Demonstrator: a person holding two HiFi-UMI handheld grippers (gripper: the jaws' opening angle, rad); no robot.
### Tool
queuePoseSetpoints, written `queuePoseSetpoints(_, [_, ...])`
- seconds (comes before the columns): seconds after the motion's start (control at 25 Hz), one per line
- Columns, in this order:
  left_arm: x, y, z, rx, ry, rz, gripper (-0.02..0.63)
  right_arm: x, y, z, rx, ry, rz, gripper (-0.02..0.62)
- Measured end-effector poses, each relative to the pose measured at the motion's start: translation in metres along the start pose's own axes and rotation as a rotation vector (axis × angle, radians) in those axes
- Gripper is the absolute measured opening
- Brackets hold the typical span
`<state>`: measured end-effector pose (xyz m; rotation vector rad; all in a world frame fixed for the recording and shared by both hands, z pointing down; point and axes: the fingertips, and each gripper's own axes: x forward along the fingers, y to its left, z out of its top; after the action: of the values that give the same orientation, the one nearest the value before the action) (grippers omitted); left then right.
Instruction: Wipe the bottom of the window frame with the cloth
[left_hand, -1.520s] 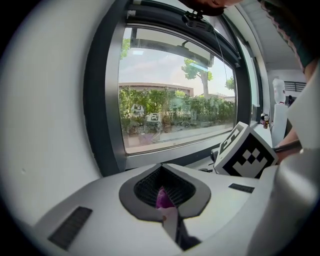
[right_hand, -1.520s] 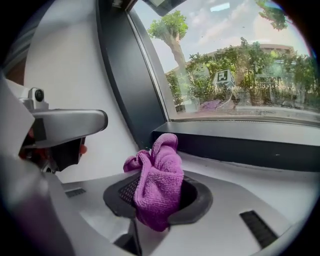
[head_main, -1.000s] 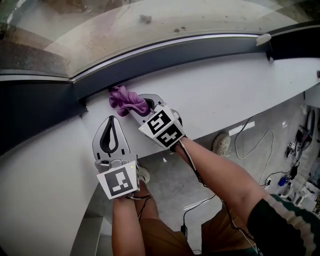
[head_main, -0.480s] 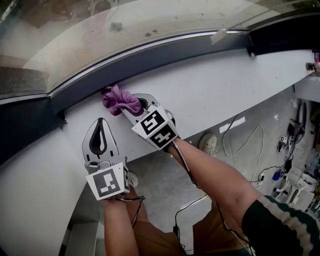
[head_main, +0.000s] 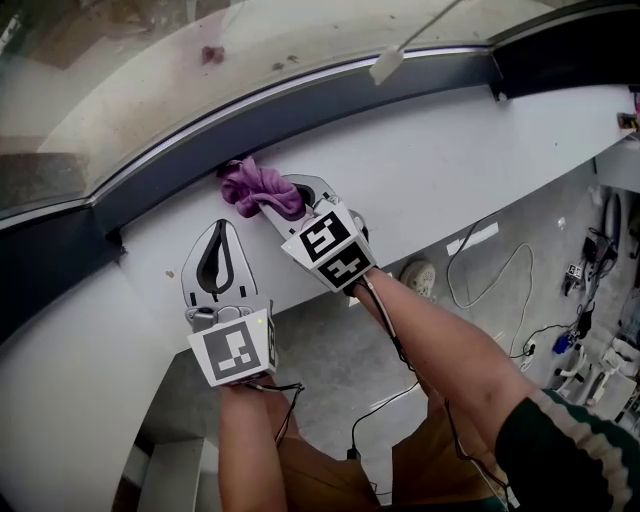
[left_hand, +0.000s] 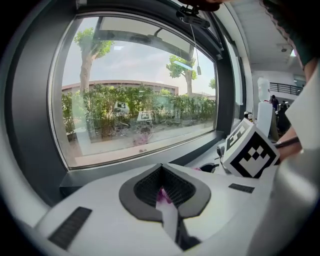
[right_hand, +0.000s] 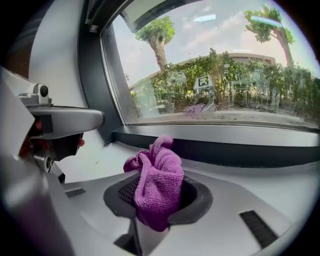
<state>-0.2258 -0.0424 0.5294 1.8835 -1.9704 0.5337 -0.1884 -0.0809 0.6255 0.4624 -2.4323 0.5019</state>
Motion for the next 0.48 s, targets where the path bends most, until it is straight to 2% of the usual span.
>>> queuePoseSetpoints(0.48, [0.034,-0.058,0.024,0.042,-0.039,-0.063,0.005,-0.037,-0.058,-0.014,0.005,-0.008,-0.068,0.126])
